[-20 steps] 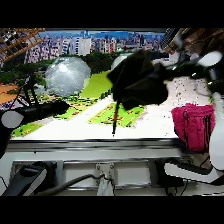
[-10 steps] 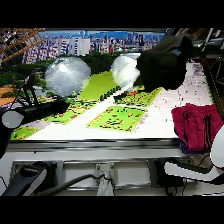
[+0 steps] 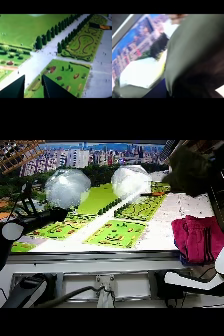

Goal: Fold the clothes and pants, and hang the long-sleeved shirts on hangers.

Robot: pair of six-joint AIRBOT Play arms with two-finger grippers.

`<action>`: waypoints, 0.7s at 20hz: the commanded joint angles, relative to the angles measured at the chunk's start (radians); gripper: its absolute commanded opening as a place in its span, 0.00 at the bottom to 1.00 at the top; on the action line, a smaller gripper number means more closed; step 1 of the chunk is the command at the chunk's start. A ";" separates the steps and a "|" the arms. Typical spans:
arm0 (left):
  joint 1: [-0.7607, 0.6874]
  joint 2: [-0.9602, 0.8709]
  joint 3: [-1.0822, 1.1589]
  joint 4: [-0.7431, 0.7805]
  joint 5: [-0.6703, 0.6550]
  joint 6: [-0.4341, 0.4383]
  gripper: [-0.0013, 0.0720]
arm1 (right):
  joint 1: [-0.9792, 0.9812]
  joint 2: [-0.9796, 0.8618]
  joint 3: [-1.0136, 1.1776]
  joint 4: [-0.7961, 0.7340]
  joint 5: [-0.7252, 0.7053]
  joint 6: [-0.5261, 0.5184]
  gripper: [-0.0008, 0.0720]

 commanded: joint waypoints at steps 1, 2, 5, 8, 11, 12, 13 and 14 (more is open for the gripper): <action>-0.001 -0.001 0.000 -0.019 0.077 0.071 0.32 | -0.080 0.043 -0.037 -0.035 0.084 0.183 0.03; -0.001 -0.003 0.000 -0.026 0.088 0.090 0.32 | -0.089 0.075 -0.062 -0.057 0.077 0.235 0.03; -0.001 -0.027 0.000 -0.025 0.090 0.097 0.32 | -0.089 0.182 -0.149 -0.155 0.105 0.342 0.03; -0.001 -0.057 0.000 -0.024 0.090 0.118 0.32 | -0.089 0.279 -0.257 -0.274 0.153 0.351 0.03; -0.001 -0.065 0.000 -0.023 0.086 0.142 0.32 | -0.122 0.386 -0.418 -0.314 0.147 0.377 0.03; -0.001 -0.065 0.000 -0.024 0.083 0.142 0.32 | -0.148 0.423 -0.467 -0.317 0.134 0.379 0.03; -0.001 -0.065 0.000 -0.024 0.078 0.142 0.32 | -0.183 0.459 -0.514 -0.318 0.124 0.365 0.03; -0.001 -0.065 0.000 -0.024 0.068 0.142 0.32 | -0.219 0.482 -0.546 -0.316 0.116 0.317 0.03</action>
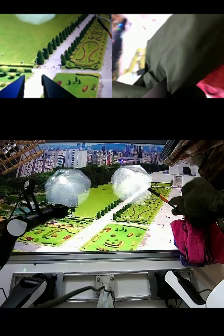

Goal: Fold the clothes and pants, and hang the long-sleeved shirts on hangers.

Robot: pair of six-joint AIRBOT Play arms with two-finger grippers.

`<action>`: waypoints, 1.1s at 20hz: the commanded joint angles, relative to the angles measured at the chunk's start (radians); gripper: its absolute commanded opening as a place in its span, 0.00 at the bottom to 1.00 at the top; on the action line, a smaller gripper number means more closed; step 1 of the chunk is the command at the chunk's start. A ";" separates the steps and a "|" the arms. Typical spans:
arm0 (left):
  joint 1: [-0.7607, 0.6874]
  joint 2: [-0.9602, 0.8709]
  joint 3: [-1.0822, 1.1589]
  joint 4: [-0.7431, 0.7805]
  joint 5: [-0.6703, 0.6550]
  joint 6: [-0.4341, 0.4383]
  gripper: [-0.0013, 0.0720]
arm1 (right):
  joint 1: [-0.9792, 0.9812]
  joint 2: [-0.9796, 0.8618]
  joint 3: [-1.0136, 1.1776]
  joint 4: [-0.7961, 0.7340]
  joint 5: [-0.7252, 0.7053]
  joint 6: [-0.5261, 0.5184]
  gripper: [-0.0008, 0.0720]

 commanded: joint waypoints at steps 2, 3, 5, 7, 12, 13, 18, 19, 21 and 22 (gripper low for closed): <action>-0.001 -0.004 0.000 0.000 -0.036 0.011 0.32 | -0.142 0.097 -0.143 0.000 -0.010 -0.209 0.03; -0.001 -0.004 0.000 0.001 -0.044 0.011 0.32 | -0.179 0.095 -0.143 0.026 -0.010 -0.299 0.03; -0.001 -0.004 0.000 0.003 -0.050 0.011 0.32 | -0.247 0.096 -0.143 0.034 0.007 -0.363 0.03; -0.001 -0.004 0.000 0.002 -0.050 0.011 0.32 | -0.308 0.096 -0.143 0.034 0.039 -0.428 0.03; -0.001 -0.004 0.000 0.000 -0.050 0.011 0.32 | -0.438 0.099 -0.151 0.021 0.131 -0.506 0.03; -0.001 -0.005 0.000 0.000 -0.050 0.011 0.32 | -0.446 0.099 -0.163 -0.006 0.154 -0.494 0.03; -0.001 -0.004 0.000 -0.005 -0.093 0.010 0.32 | -0.446 0.111 -0.335 -0.270 0.133 -0.429 0.03; -0.001 -0.004 0.000 -0.008 -0.102 0.010 0.32 | -0.446 0.110 -0.380 -0.288 0.119 -0.429 0.03; -0.001 -0.005 0.000 -0.028 -0.105 0.010 0.32 | -0.446 0.100 -0.472 -0.309 0.102 -0.462 0.04; -0.001 -0.005 0.000 -0.027 -0.105 0.011 0.32 | -0.445 0.090 -0.509 -0.308 0.097 -0.490 0.19</action>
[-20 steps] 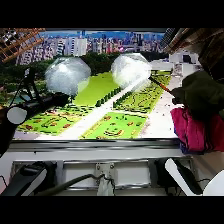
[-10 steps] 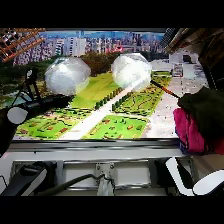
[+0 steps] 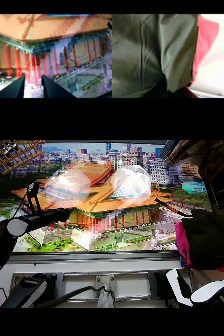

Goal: Fold the clothes and pants, and hang the long-sleeved shirts on hangers.

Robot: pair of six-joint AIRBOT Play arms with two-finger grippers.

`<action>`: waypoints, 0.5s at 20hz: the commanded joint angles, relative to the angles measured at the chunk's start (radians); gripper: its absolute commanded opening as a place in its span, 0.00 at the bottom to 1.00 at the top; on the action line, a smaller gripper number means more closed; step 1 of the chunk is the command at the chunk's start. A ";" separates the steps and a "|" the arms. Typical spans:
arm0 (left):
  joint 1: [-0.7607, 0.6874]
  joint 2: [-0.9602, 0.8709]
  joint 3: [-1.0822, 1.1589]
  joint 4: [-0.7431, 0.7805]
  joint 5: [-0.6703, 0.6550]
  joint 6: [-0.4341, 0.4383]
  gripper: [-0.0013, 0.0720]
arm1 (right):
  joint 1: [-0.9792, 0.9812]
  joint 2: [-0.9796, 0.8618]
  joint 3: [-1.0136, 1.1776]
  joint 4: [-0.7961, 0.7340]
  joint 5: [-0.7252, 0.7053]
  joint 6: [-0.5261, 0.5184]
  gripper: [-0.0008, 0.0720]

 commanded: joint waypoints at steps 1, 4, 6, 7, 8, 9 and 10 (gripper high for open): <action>-0.001 -0.001 0.000 -0.013 -0.014 0.000 0.32 | -0.002 -0.016 -0.130 -0.048 -0.017 -0.043 0.58; -0.001 -0.001 0.000 -0.013 -0.014 0.000 0.32 | -0.002 -0.009 -0.053 -0.050 0.017 -0.044 0.84; -0.001 0.000 0.000 -0.027 -0.022 0.001 0.32 | -0.002 -0.016 0.104 -0.053 0.011 -0.044 0.84; -0.001 0.000 0.001 -0.044 -0.031 0.003 0.34 | -0.002 -0.027 0.199 -0.023 -0.023 -0.043 0.84; -0.001 0.000 0.001 -0.074 -0.045 0.039 0.35 | -0.002 -0.045 0.295 0.050 -0.064 -0.044 0.84; -0.001 0.000 0.005 -0.115 -0.057 0.097 0.36 | 0.001 -0.071 0.393 0.172 -0.116 -0.047 0.83; -0.007 -0.001 0.018 -0.137 -0.061 0.129 0.36 | 0.019 -0.101 0.475 0.315 -0.167 -0.086 0.84</action>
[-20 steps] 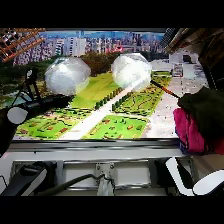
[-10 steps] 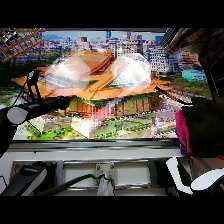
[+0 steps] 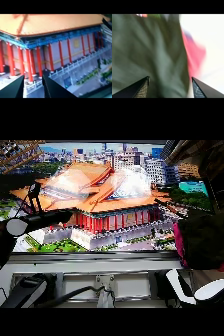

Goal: Fold the clothes and pants, and hang the long-sleeved shirts on hangers.

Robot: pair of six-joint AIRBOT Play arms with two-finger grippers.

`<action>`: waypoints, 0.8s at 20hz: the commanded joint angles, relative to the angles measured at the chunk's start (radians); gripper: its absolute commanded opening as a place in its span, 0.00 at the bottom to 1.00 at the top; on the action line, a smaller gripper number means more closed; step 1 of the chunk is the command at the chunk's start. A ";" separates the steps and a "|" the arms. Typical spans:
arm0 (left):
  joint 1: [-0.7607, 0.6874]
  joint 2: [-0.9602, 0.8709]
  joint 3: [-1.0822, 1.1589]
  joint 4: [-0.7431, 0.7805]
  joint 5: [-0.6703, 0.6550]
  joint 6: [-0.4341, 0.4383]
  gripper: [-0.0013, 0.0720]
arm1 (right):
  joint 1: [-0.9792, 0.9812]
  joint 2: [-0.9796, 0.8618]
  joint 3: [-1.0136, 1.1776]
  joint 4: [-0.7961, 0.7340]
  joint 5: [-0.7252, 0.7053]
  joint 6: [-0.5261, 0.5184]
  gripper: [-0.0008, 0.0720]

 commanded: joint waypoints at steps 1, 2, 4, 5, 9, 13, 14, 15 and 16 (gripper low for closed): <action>-0.018 -0.002 0.043 -0.067 -0.026 0.096 0.36 | 0.050 -0.080 0.270 0.414 -0.139 -0.139 0.84; -0.030 -0.004 0.085 -0.047 -0.031 0.101 0.36 | 0.101 -0.117 0.324 0.605 -0.126 -0.291 0.84; -0.058 -0.031 0.225 0.041 -0.093 0.102 0.36 | 0.238 -0.173 0.388 0.848 -0.042 -0.487 0.84; -0.069 -0.053 0.306 0.084 -0.142 0.102 0.36 | 0.321 -0.192 0.402 0.887 -0.003 -0.528 0.84; -0.079 -0.137 0.560 0.167 -0.250 0.102 0.36 | 0.678 -0.239 0.405 0.827 0.079 -0.603 0.69; -0.079 -0.127 0.579 0.157 -0.297 0.083 0.36 | 0.978 -0.261 0.402 0.631 0.034 -0.599 0.69; -0.079 -0.128 0.578 0.158 -0.299 0.083 0.36 | 1.032 -0.259 0.402 0.606 0.039 -0.599 0.70; -0.079 -0.130 0.578 0.158 -0.299 0.083 0.36 | 1.075 -0.259 0.402 0.608 0.035 -0.599 0.71; -0.079 -0.132 0.578 0.158 -0.298 0.083 0.36 | 1.111 -0.259 0.402 0.608 0.032 -0.599 0.71</action>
